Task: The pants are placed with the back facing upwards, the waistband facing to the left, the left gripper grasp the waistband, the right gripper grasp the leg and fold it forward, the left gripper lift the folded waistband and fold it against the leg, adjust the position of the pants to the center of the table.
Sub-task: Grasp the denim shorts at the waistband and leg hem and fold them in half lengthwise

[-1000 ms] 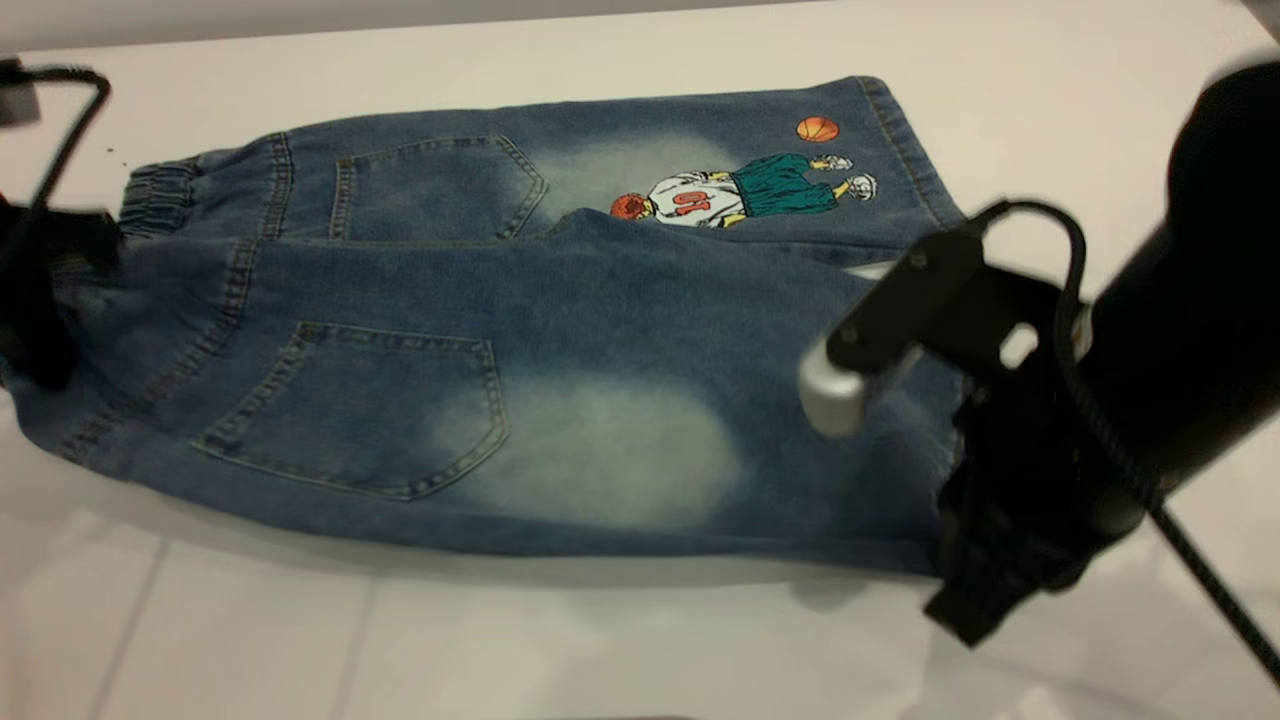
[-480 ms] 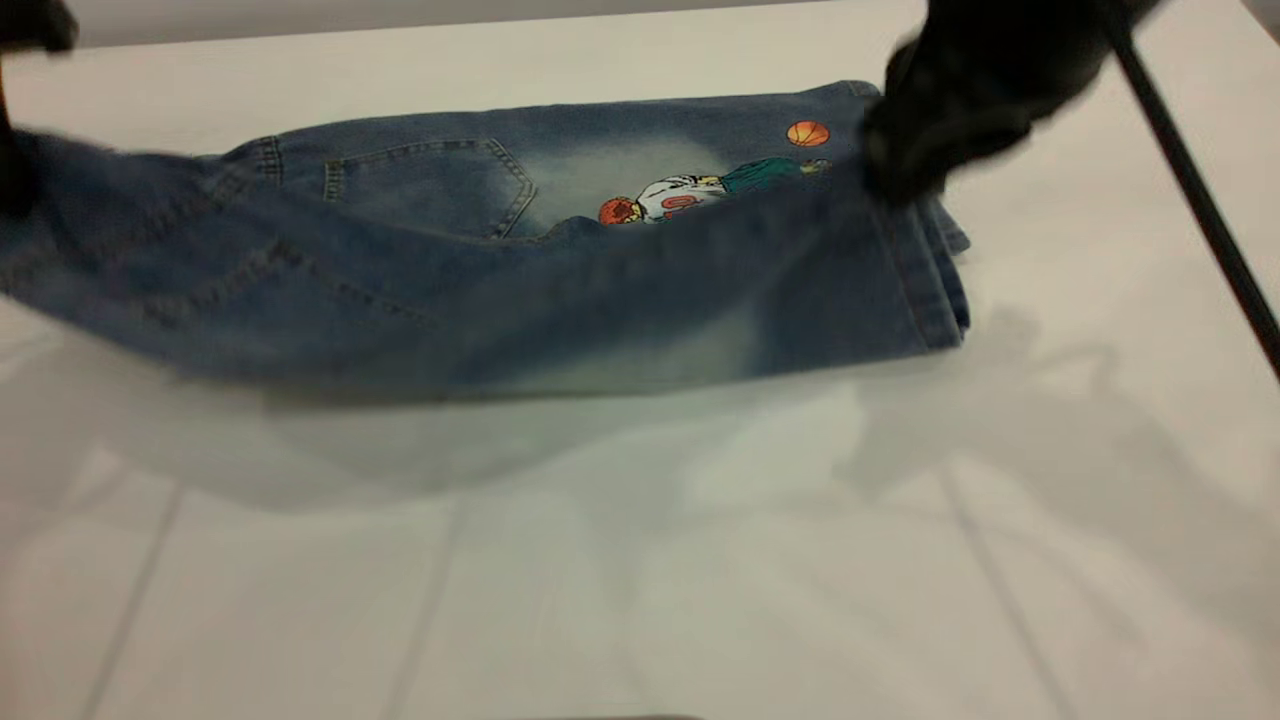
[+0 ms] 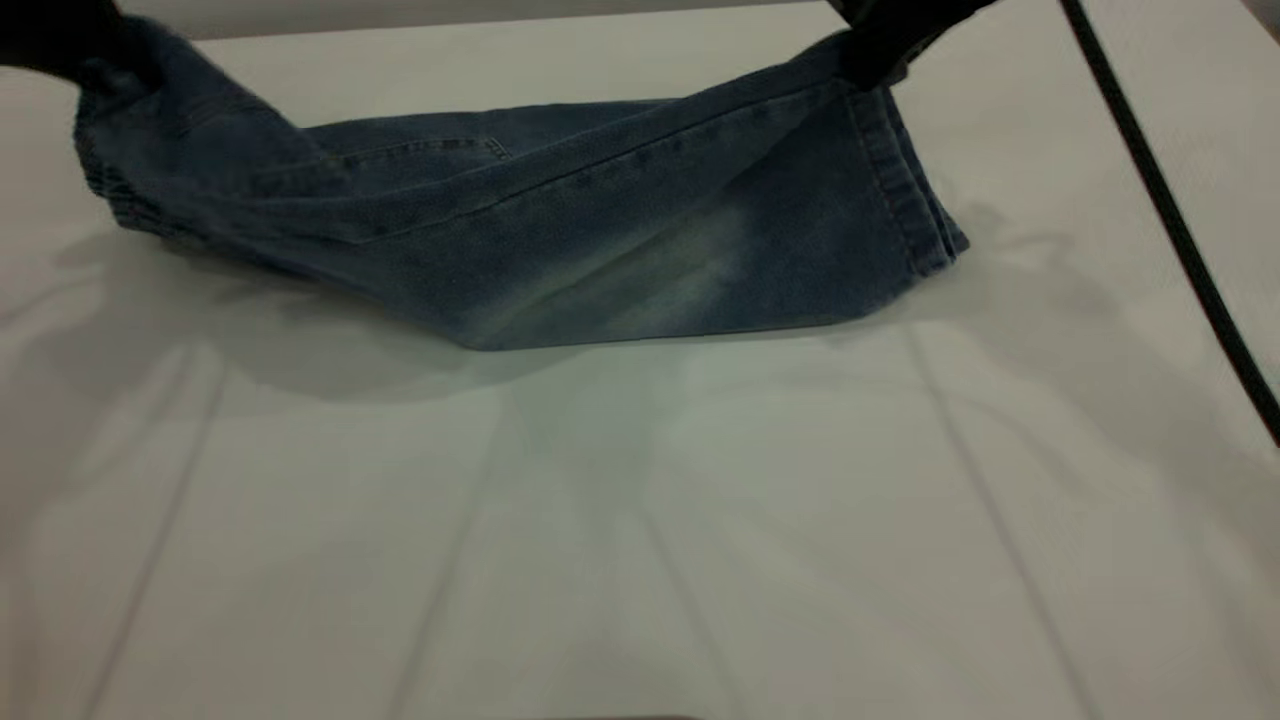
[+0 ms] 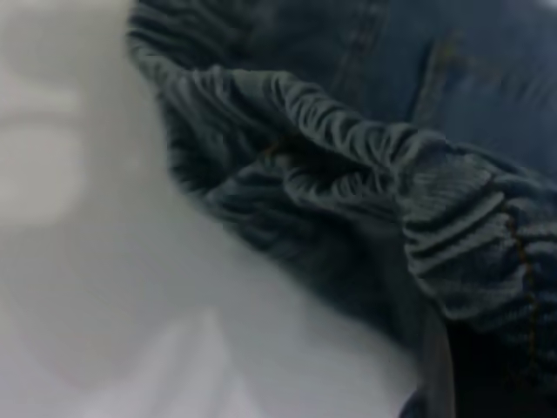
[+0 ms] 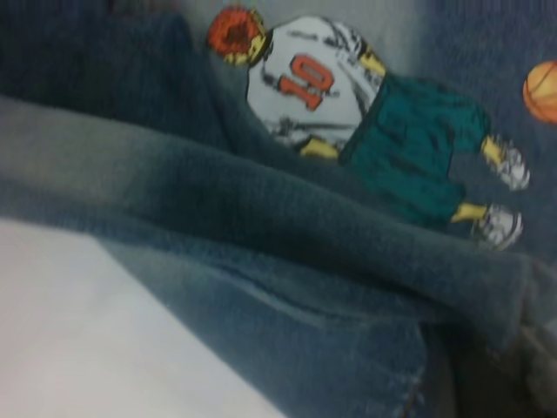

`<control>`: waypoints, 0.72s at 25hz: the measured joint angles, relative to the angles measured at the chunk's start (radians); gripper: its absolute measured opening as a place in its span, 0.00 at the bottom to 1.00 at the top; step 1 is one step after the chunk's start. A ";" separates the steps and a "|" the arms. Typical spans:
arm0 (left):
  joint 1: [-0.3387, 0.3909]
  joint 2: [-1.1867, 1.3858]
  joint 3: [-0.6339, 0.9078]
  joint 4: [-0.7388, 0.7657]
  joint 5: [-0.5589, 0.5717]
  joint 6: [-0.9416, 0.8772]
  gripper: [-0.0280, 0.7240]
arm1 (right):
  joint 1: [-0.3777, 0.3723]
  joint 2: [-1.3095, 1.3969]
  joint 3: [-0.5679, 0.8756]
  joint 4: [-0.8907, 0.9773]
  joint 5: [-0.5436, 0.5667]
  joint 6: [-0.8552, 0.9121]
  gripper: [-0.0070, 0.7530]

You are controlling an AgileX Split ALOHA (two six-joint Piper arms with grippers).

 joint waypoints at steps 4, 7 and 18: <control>0.000 0.021 0.000 -0.140 -0.102 -0.040 0.16 | -0.017 0.050 -0.073 0.000 0.001 -0.003 0.06; 0.000 0.034 0.000 -0.249 -0.184 -0.051 0.16 | -0.038 0.088 -0.125 0.003 -0.023 -0.002 0.06; 0.000 0.145 0.000 -0.557 -0.385 -0.052 0.16 | -0.145 0.188 -0.173 0.021 -0.158 0.065 0.06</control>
